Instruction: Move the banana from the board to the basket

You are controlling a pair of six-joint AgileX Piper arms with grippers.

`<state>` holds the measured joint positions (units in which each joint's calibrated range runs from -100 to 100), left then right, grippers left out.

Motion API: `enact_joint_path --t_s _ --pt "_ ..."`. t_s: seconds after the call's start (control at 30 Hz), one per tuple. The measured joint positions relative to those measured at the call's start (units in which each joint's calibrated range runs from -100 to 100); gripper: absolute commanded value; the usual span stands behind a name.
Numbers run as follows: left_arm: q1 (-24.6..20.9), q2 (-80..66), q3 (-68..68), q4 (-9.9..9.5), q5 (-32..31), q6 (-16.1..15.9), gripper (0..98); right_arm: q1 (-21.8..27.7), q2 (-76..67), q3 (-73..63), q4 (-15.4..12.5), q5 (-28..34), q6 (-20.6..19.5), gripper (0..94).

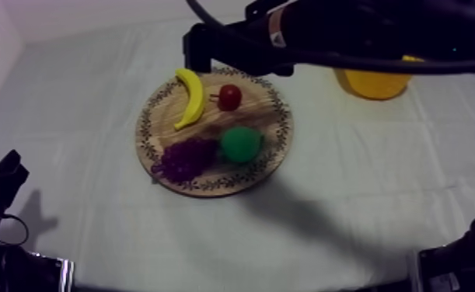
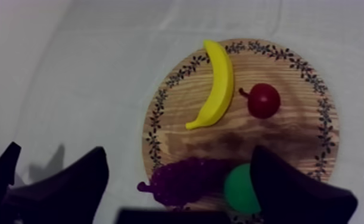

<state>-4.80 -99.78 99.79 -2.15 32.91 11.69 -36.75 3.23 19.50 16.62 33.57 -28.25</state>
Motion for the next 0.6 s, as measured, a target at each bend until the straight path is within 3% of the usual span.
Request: enact_joint_path --t_s 0.27,0.6 --pt "0.0 0.0 0.0 0.0 0.0 0.0 0.1 -0.41 4.45 -1.56 2.72 -0.59 -1.99 68.4" --pt "0.0 0.0 0.0 0.0 0.0 0.0 0.1 0.33 16.21 -10.63 3.87 0.5 -2.18 68.0"
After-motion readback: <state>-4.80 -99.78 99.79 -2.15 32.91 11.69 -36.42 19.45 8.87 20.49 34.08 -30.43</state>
